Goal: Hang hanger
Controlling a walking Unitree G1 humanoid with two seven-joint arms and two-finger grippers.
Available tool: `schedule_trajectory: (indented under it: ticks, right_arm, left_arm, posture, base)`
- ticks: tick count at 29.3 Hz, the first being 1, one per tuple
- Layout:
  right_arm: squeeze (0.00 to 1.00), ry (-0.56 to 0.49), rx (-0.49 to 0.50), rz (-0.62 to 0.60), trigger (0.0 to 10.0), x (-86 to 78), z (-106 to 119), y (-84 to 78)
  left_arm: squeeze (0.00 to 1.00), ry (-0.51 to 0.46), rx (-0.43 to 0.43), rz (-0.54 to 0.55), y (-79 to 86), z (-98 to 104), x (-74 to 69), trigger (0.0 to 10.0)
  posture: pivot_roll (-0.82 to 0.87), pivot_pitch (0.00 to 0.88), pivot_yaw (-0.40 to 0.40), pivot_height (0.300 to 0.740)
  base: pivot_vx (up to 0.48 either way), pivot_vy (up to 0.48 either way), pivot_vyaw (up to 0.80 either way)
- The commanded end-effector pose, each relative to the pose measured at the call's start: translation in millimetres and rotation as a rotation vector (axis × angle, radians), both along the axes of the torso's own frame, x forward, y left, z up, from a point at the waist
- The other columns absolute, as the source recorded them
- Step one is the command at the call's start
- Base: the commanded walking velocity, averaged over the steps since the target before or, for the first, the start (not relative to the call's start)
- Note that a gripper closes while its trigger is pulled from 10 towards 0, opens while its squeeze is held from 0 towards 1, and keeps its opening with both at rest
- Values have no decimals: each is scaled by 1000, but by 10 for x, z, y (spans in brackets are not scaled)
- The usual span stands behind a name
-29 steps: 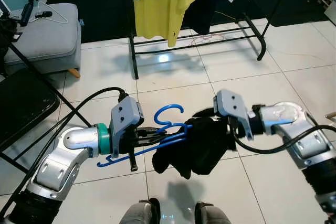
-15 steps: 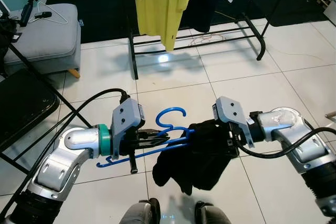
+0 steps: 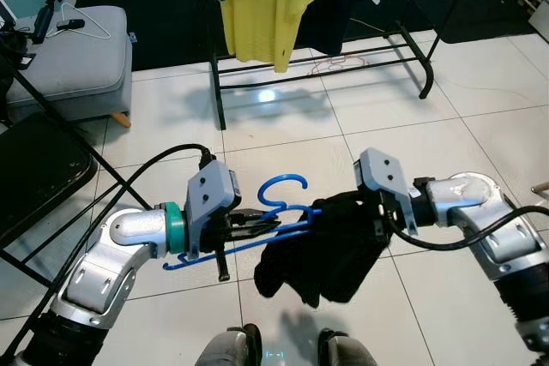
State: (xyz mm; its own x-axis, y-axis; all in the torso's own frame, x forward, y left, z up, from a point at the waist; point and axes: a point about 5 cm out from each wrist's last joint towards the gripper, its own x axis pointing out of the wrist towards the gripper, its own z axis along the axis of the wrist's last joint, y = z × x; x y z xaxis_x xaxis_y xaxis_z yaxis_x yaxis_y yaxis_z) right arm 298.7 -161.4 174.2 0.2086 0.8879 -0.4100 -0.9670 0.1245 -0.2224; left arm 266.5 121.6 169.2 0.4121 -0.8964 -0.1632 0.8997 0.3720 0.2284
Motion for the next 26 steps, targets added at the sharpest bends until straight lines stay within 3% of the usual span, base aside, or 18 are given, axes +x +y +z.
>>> schedule_trajectory:
  ticks: [1, 2, 3, 4, 12, 13, 21, 24, 26]
  right_arm:
    - [0, -37, -3, 34, 0, -17, 2, 54]
    - [0, -37, -3, 34, 0, -17, 2, 54]
    - [0, -44, -15, 38, 0, -22, 3, 48]
    - [0, -46, -24, 43, 0, -28, 3, 42]
    - [0, -59, -43, 31, 0, -23, 21, -27]
    - [0, -79, -44, 11, 0, -9, 39, -66]
    - [0, -137, -44, -36, 0, 29, 78, -119]
    - [0, -187, -2, -96, 0, 79, 135, -147]
    - [0, -193, 5, -105, 0, 87, 143, -151]
  left_arm:
    - [0, -43, -14, 21, -19, 54, 28, 10000]
    - [0, -43, -14, 21, -19, 54, 28, 10000]
    - [106, -31, -25, 10, -25, 57, 29, 10000]
    - [1000, -22, -30, 2, -29, 58, 30, 10000]
    - [1000, -53, -18, 38, 24, 92, 66, 10000]
    - [0, -53, -13, 46, 118, 140, 74, 10000]
    - [0, -54, 4, 80, 356, 232, 114, 10000]
    - [0, -39, -56, 188, 576, 328, 197, 10000]
    - [0, -37, -69, 207, 606, 343, 210, 10000]
  posture:
    - [-90, 99, 103, 740]
    - [-90, 99, 103, 740]
    - [-93, 99, 103, 740]
    - [-93, 99, 103, 740]
    - [-94, 101, 97, 740]
    - [-96, 104, 96, 740]
    - [-94, 108, 100, 740]
    - [-91, 109, 98, 740]
    - [-91, 109, 98, 740]
  base:
    - [0, 0, 0]
    - [0, 0, 0]
    - [0, 0, 0]
    - [0, 0, 0]
    - [0, 0, 0]
    - [0, 0, 0]
    - [0, 0, 0]
    - [0, 0, 0]
    - [0, 0, 0]
